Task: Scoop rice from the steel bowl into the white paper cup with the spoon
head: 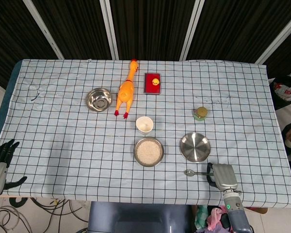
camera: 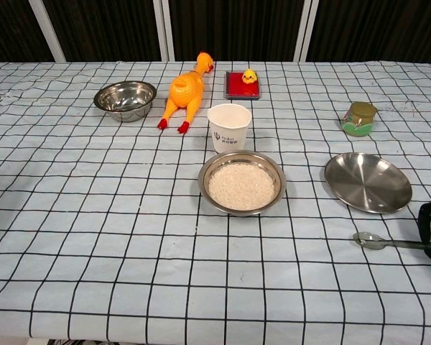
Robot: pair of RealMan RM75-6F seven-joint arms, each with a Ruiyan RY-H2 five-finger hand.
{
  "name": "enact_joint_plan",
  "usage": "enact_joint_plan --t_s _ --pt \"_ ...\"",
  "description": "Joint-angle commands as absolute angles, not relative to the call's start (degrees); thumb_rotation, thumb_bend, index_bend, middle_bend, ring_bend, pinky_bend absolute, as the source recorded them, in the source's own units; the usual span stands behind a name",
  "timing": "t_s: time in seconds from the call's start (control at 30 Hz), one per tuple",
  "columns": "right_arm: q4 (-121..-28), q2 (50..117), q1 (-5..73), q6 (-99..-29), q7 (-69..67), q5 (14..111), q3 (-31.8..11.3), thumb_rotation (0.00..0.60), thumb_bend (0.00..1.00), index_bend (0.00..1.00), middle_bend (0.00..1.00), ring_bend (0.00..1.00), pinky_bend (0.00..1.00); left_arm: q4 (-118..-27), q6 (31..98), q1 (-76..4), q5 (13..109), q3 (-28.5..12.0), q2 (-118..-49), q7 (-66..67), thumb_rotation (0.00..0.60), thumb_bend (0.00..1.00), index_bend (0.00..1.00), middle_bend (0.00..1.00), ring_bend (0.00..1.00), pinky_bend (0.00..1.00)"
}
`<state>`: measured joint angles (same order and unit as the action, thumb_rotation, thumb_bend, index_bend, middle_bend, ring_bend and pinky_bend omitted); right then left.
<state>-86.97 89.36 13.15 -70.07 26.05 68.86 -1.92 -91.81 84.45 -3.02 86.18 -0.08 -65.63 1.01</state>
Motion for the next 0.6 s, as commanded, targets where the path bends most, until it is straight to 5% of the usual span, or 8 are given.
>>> enact_joint_plan --t_s 0.03,0.6 --pt "-86.9 89.4 13.2 -70.1 26.1 68.9 -1.9 0.6 0.36 0.56 1.0 1.0 1.0 -91.8 84.4 -3.1 86.3 -0.1 -65.6 1.0 0.6 0.01 0.0 0.0 0.0 0.0" --pt "-89.0 89.0 13.8 -71.1 27.4 70.1 -2.6 0.6 0.37 0.56 1.0 1.0 1.0 -91.9 84.3 -3.2 86.4 -0.1 -65.6 0.9 0.6 0.01 0.0 0.0 0.0 0.0"
